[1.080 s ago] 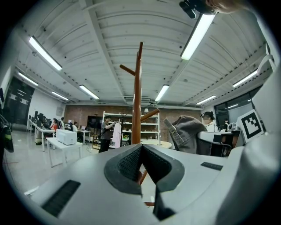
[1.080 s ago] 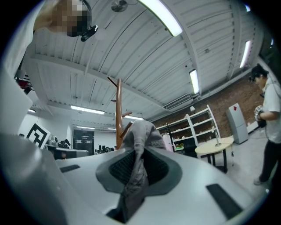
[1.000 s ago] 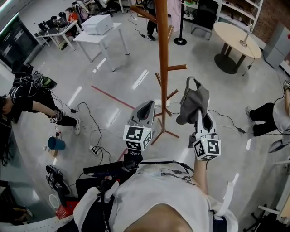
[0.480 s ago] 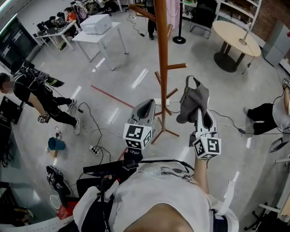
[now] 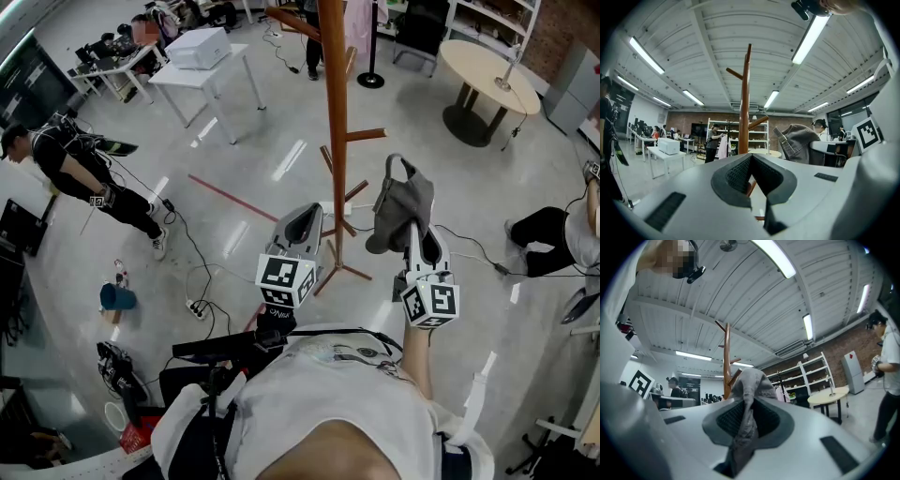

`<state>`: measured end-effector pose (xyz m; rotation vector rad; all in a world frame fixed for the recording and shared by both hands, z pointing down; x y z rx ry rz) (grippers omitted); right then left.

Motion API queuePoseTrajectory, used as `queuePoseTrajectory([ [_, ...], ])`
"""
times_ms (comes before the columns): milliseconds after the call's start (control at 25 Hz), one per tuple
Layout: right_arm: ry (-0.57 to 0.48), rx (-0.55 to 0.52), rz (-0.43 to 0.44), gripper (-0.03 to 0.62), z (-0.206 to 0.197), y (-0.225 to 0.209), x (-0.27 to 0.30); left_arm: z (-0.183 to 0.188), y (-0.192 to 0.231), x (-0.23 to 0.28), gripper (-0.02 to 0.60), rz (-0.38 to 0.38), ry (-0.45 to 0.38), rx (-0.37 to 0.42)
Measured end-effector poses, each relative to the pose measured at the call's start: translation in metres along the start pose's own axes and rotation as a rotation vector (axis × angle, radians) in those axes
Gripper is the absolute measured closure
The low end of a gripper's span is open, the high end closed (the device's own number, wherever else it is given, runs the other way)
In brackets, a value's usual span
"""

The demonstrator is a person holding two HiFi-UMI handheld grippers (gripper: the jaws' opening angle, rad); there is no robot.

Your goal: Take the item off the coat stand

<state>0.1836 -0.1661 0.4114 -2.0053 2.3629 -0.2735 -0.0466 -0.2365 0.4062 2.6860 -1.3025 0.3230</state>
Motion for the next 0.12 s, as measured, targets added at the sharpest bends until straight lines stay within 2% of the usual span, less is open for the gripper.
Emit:
queuePoseTrajectory([
  [120,0.002,0.002,0.003,0.545,-0.0007,0.0005,-0.0002,0.0001,-0.0019,0.0003,0.58,-0.004,-0.001,0.002],
])
Point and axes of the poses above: the fingertips, and each gripper's own axes: x forward along the fingers, y to its left, z out of its top, the point moved 5 cm from there along -x, backward along the fingers, and after that the axes turned 13 degrees about y, right-handed, at the moved point
